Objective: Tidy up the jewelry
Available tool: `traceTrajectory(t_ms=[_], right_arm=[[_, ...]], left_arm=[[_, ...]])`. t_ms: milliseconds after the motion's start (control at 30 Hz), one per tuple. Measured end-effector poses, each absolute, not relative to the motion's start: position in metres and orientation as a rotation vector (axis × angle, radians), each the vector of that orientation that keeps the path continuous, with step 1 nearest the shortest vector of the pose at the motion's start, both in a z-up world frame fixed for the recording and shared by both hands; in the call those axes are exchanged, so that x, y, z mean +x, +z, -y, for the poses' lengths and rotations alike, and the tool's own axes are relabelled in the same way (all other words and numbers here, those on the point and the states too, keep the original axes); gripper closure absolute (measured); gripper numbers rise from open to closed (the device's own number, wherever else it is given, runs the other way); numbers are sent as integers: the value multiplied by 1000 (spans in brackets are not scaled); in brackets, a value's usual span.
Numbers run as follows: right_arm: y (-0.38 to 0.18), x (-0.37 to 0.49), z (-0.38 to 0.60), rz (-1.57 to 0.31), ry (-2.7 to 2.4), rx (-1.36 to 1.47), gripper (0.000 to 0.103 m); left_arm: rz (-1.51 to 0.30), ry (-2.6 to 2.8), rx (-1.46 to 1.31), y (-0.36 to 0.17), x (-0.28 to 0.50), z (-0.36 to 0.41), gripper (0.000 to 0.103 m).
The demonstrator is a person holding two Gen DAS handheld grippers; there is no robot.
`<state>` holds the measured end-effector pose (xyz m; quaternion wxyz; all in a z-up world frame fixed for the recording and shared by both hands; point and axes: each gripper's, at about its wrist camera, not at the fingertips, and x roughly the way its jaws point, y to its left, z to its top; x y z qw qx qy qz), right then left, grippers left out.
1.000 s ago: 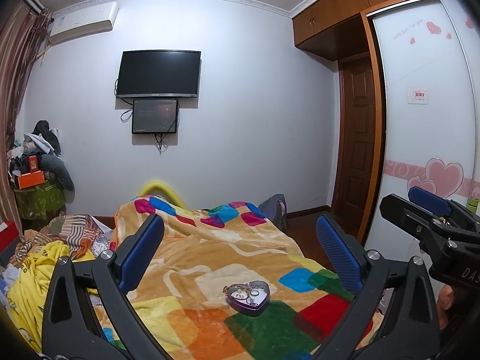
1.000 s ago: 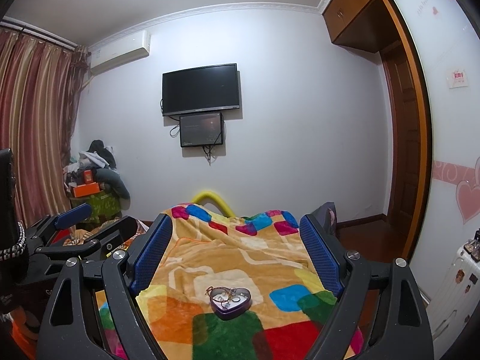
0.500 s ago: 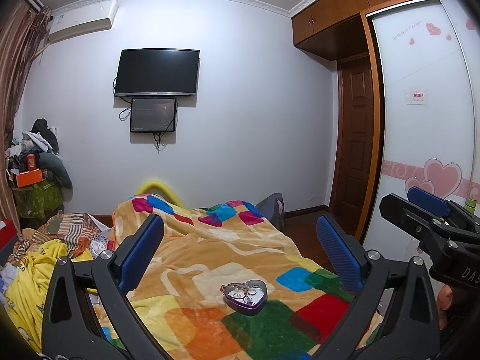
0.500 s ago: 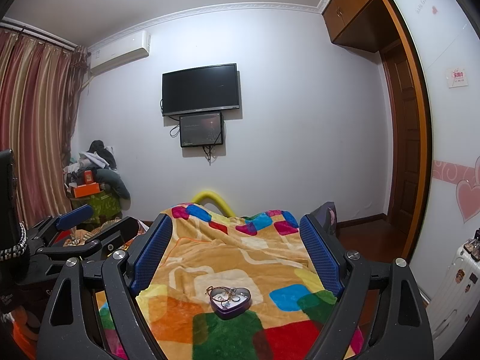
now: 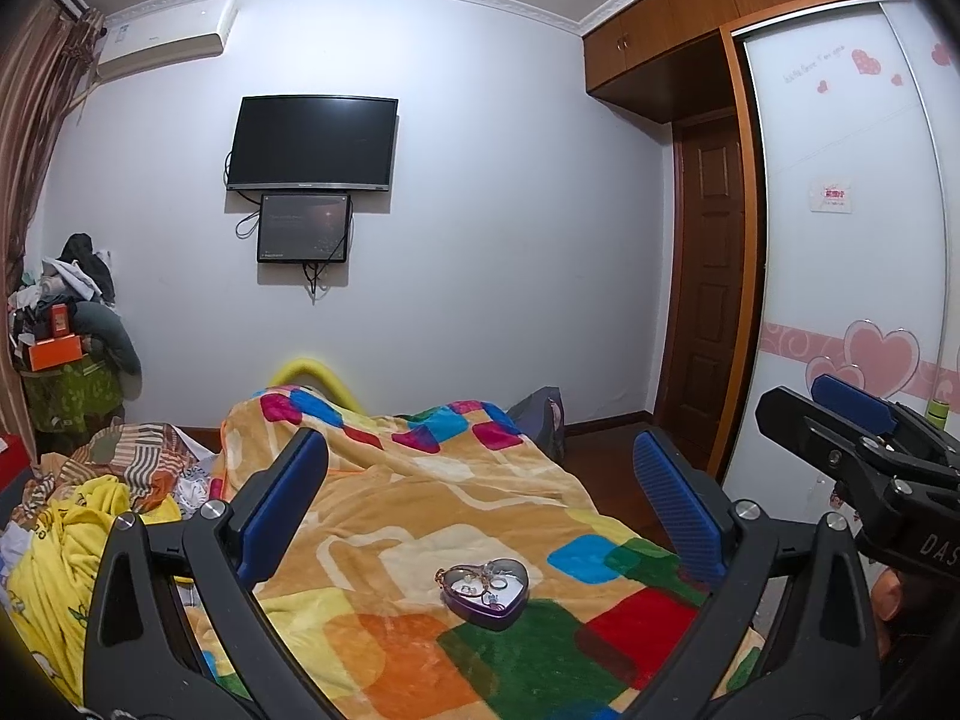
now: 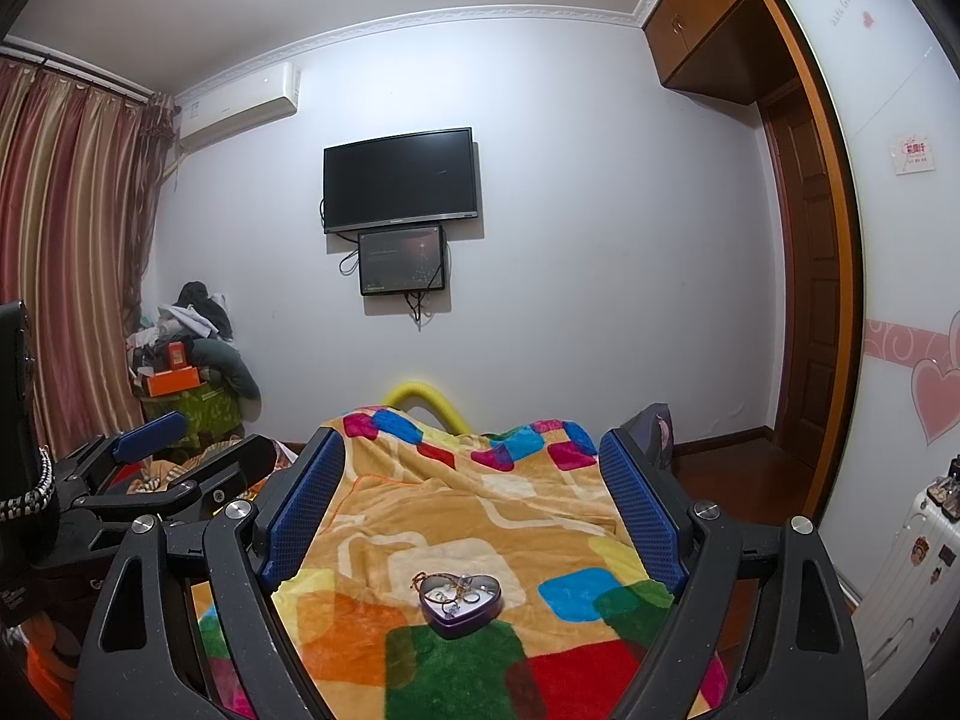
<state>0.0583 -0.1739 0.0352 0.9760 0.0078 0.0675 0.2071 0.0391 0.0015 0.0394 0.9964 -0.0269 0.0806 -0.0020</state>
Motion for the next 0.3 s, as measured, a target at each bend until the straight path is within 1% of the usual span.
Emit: traceTrajectory(t_ms=[300], right_arm=[[35,58,174,-137,417,17,18]], left_arm=[[-166,-11,-56,39,38,-2,1]])
